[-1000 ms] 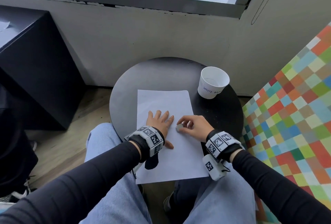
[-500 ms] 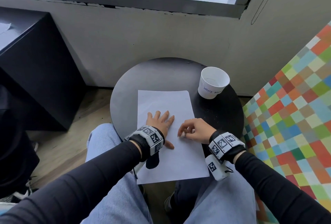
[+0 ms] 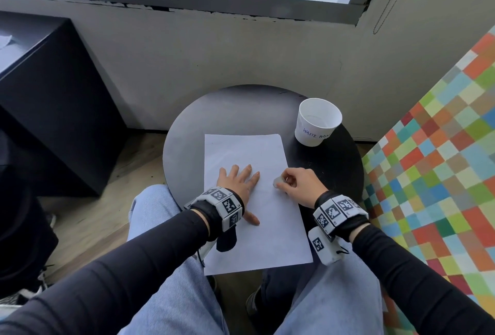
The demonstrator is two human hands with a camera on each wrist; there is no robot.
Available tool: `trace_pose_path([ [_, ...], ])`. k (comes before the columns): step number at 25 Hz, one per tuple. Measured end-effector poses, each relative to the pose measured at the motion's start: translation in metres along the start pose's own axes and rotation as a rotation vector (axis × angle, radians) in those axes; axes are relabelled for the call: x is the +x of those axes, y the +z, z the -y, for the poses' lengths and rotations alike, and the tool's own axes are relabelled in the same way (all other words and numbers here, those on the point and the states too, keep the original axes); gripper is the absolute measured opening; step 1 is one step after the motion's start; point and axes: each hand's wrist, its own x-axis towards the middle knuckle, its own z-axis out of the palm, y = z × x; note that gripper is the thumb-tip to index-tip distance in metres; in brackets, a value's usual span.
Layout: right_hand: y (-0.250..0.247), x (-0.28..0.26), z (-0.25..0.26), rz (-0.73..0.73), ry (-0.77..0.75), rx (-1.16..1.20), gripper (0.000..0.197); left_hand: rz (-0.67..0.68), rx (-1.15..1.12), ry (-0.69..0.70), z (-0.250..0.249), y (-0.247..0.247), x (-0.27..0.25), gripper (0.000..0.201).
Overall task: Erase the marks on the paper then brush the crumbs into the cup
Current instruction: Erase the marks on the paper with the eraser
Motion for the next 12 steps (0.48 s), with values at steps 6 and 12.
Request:
trace_pose_path([
  [6, 0.01, -0.004, 0.005, 0.03, -0.075, -0.071, 0.02, 0.012, -0.006, 0.013, 0.002, 0.001, 0.0, 0.137],
  [12, 0.004, -0.004, 0.004, 0.037, -0.135, -0.104, 0.019, 0.01, -0.002, 0.013, 0.001, 0.001, 0.0, 0.137],
])
